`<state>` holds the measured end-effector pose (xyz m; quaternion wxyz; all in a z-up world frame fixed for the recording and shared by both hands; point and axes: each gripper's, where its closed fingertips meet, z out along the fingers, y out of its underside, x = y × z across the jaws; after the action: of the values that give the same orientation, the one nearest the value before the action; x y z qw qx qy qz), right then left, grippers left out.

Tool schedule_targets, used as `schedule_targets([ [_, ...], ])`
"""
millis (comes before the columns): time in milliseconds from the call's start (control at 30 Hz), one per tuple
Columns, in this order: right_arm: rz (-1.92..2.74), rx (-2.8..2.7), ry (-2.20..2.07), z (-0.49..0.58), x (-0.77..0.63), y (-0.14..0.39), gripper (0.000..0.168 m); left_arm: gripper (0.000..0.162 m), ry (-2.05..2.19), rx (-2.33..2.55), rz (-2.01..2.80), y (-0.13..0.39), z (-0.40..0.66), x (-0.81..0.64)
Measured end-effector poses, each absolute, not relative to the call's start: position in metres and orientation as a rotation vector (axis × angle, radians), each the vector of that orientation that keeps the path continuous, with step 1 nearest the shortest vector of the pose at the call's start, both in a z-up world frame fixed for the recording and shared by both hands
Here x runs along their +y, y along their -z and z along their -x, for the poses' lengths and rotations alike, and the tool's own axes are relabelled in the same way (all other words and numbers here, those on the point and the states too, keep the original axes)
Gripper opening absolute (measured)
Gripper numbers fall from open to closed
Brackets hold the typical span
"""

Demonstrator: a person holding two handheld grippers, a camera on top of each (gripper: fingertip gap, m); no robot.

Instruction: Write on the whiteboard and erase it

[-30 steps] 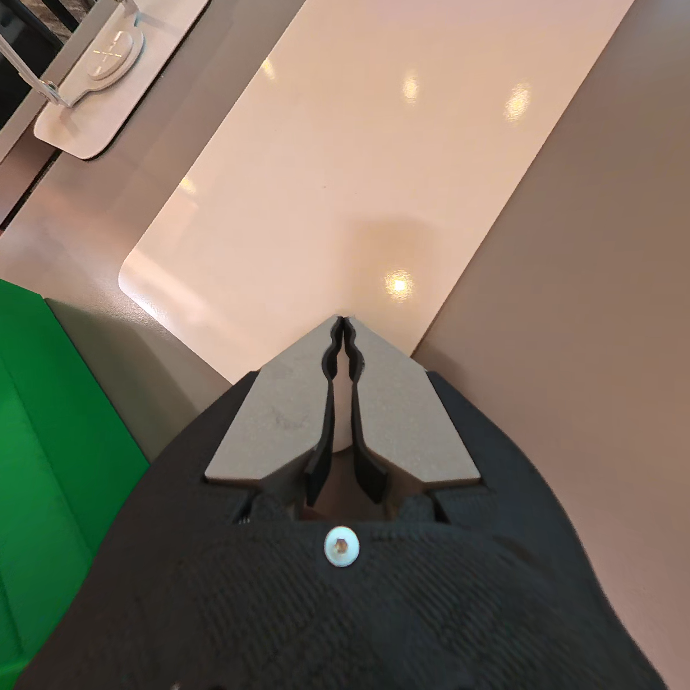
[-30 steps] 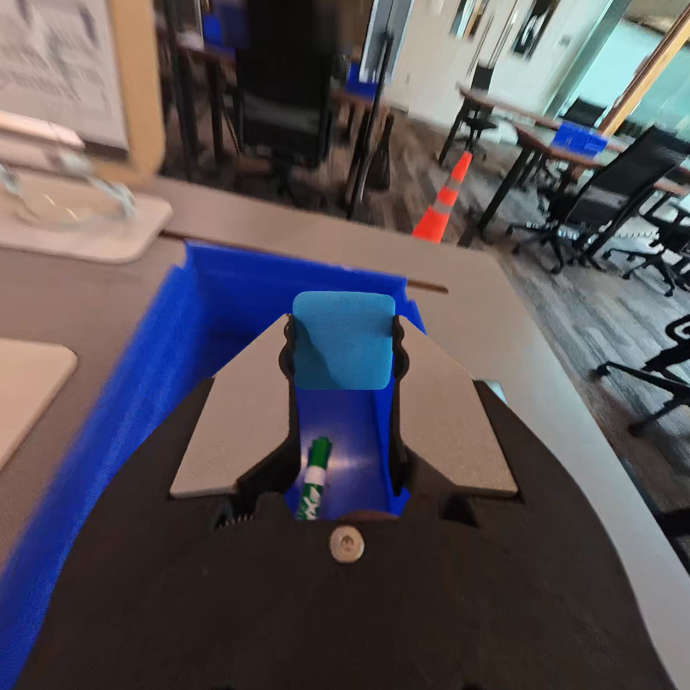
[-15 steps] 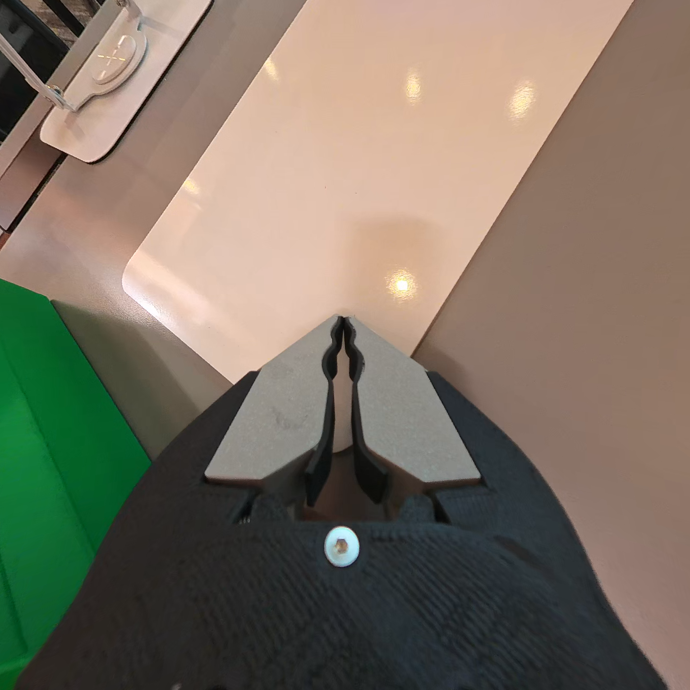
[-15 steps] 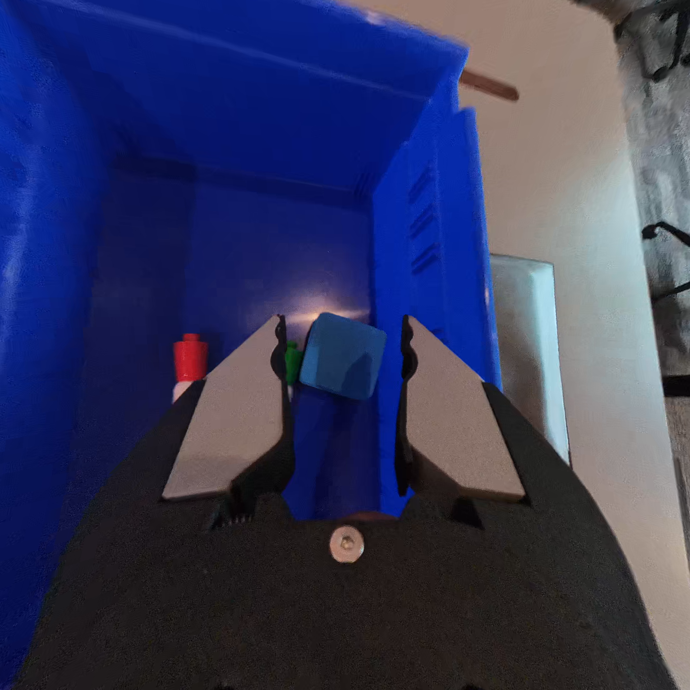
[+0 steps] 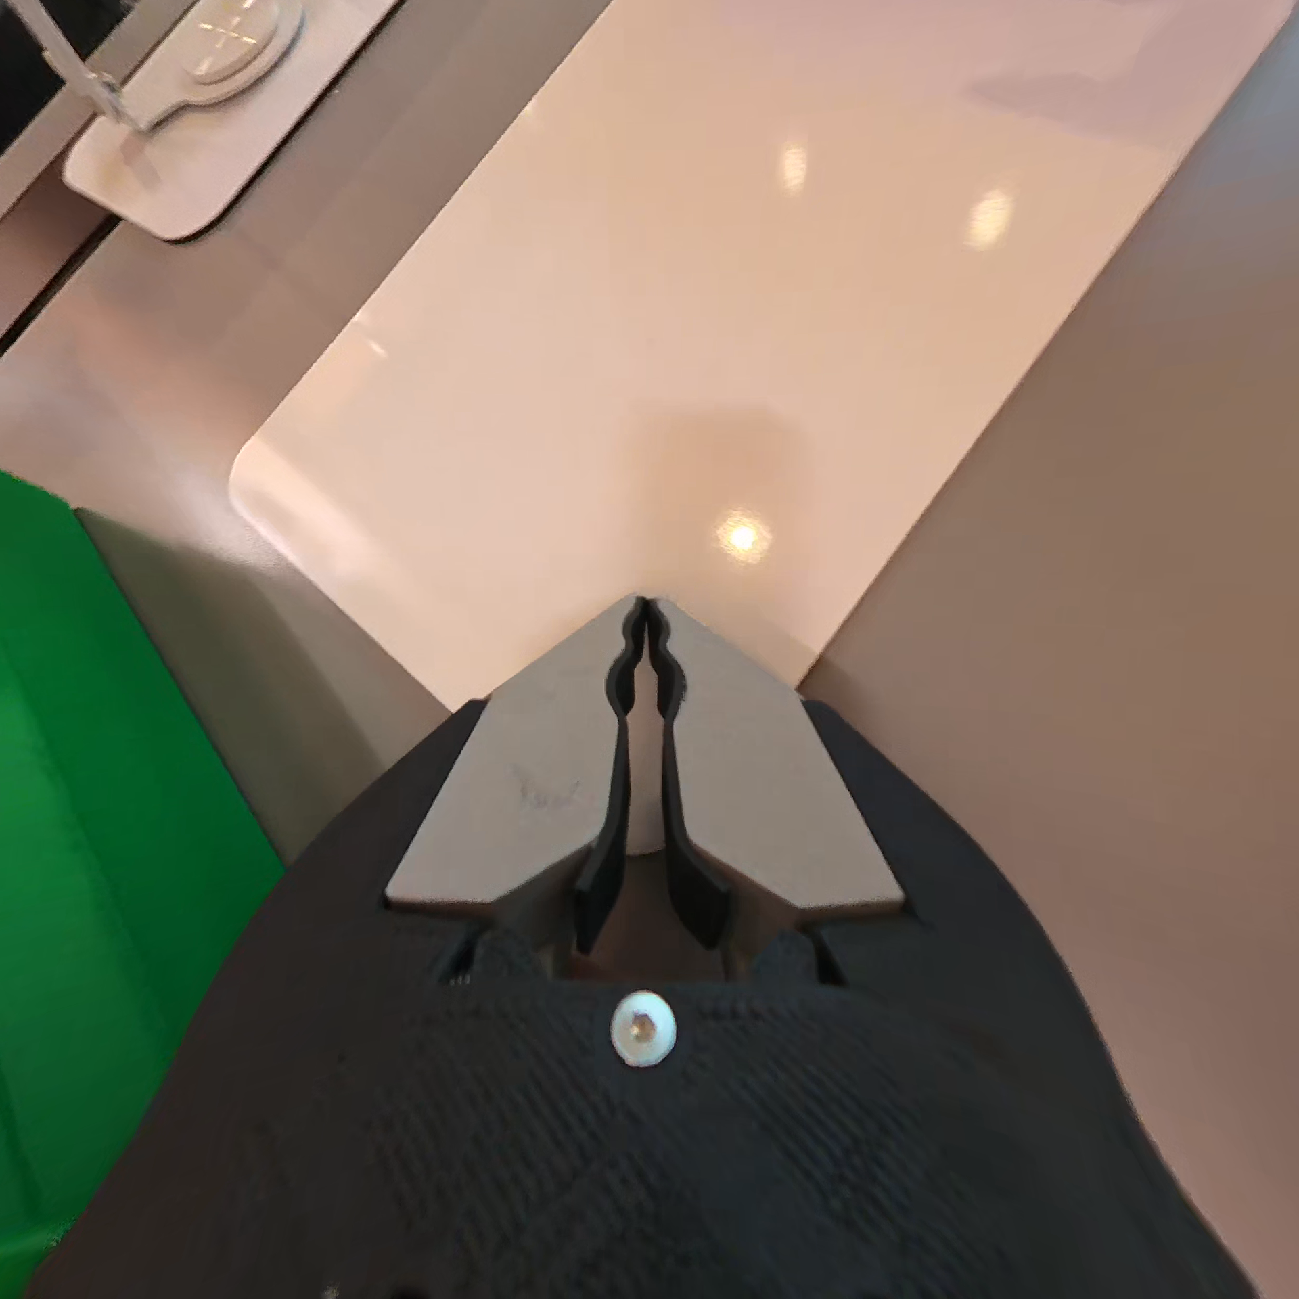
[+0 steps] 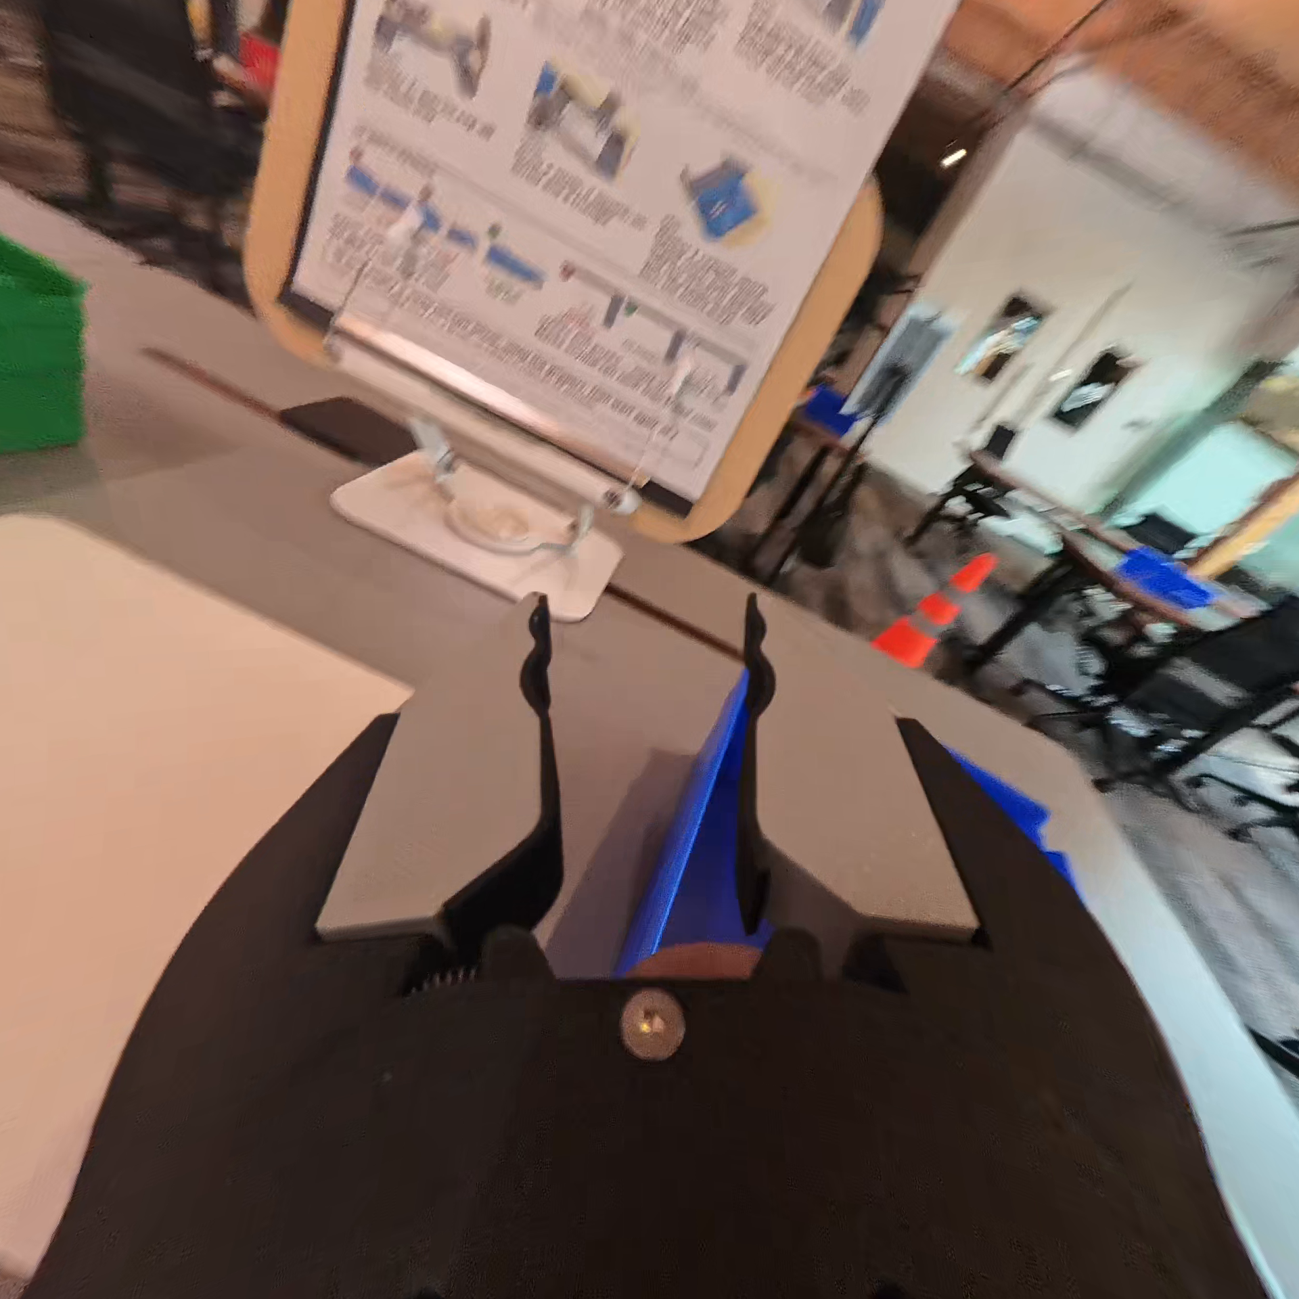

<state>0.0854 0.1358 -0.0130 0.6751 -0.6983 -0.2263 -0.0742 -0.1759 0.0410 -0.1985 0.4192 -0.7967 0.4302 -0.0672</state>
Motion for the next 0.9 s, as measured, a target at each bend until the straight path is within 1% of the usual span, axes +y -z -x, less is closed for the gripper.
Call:
schedule_targets([
  [67, 1.546, -0.523, 0.118, -0.066, 0.133, 0.004, 0.049, 0.000, 0.136, 1.036, 1.955, 0.190, 0.168, 0.048],
  [133, 1.601, -0.602, -0.036, -0.029, 0.131, 0.016, 0.055, 0.000, 0.147, 1.027, 1.893, 0.178, 0.151, 0.058],
  [167, 1.614, -0.643, -0.095, -0.012, 0.131, 0.026, 0.055, 0.006, 0.151, 1.026, 1.884, 0.173, 0.143, 0.064],
  [200, 1.631, -0.667, -0.120, -0.001, 0.135, 0.038, 0.057, 0.021, 0.158, 1.028, 1.885, 0.170, 0.135, 0.071],
  [300, 1.674, -0.638, -0.091, 0.010, 0.157, 0.077, 0.060, 0.043, 0.187, 1.026, 1.887, 0.164, 0.115, 0.091],
  [367, 1.704, -0.607, -0.058, 0.008, 0.167, 0.102, 0.061, 0.051, 0.163, 0.977, 1.863, 0.158, 0.108, 0.109],
  [400, 1.728, -0.625, -0.039, 0.007, 0.170, 0.113, 0.066, 0.054, 0.167, 0.956, 1.850, 0.157, 0.106, 0.115],
  [433, 1.753, -0.627, -0.010, 0.005, 0.173, 0.121, 0.071, 0.056, 0.176, 0.931, 1.828, 0.157, 0.105, 0.119],
  [500, 1.803, -0.656, -0.055, 0.009, 0.169, 0.134, 0.076, 0.051, 0.172, 0.880, 1.766, 0.150, 0.110, 0.126],
  [533, 1.823, -0.651, -0.097, 0.011, 0.166, 0.139, 0.079, 0.052, 0.182, 0.856, 1.725, 0.143, 0.112, 0.126],
  [600, 1.852, -0.639, -0.139, 0.014, 0.164, 0.145, 0.077, 0.047, 0.243, 0.794, 1.682, 0.132, 0.117, 0.123],
  [667, 1.862, -0.620, -0.127, 0.013, 0.167, 0.147, 0.078, 0.050, 0.303, 0.771, 1.691, 0.130, 0.120, 0.121],
  [733, 1.867, -0.586, -0.166, 0.016, 0.170, 0.145, 0.082, 0.056, 0.292, 0.750, 1.688, 0.129, 0.125, 0.125],
  [833, 1.873, -0.547, -0.183, 0.018, 0.174, 0.144, 0.083, 0.056, 0.285, 0.699, 1.651, 0.121, 0.130, 0.130],
  [900, 1.871, -0.554, -0.163, 0.018, 0.175, 0.145, 0.085, 0.061, 0.291, 0.690, 1.675, 0.124, 0.132, 0.132],
])
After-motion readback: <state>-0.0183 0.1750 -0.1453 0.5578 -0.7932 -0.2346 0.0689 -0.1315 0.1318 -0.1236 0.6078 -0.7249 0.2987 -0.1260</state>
